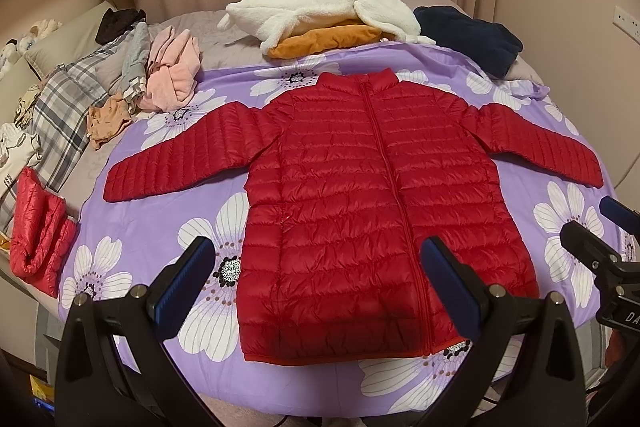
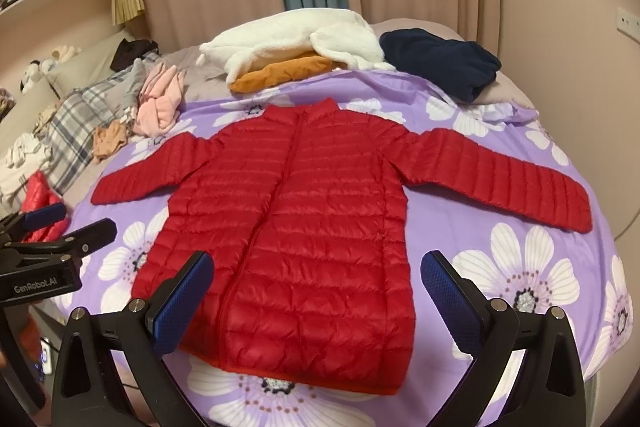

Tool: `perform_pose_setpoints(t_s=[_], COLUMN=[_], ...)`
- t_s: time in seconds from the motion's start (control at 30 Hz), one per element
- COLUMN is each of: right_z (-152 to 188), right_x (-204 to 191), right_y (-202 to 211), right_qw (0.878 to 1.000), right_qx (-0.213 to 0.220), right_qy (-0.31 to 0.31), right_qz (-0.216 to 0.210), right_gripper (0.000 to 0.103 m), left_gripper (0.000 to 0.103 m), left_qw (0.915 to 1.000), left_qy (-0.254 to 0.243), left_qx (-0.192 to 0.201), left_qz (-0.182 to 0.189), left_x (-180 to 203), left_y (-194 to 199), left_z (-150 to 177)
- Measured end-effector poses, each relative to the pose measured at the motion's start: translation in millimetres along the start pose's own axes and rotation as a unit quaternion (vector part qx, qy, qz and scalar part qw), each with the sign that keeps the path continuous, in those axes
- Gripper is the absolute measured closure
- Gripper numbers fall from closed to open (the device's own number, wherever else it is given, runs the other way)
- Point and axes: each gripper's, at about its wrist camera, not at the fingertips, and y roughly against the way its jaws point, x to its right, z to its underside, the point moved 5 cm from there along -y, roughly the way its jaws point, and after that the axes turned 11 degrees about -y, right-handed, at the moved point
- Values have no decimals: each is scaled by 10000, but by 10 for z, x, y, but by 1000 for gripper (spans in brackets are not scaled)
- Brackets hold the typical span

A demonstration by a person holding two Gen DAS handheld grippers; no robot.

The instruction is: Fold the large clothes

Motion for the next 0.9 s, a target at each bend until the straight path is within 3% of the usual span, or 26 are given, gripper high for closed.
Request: perform_pose_setpoints(t_s=[0.9], right_z=[-4], right_x=[-25], right_y=[-14], right_qw=[10000], right_qx=[-3], right_qy=[-6], right_qz=[-15], right_gripper=[1], left_gripper=[0], left_qw=[10000], left_qy=[-23], left_qx=[22], left_qz=[-10], left_x=[3], left_y=[2], left_z=[13])
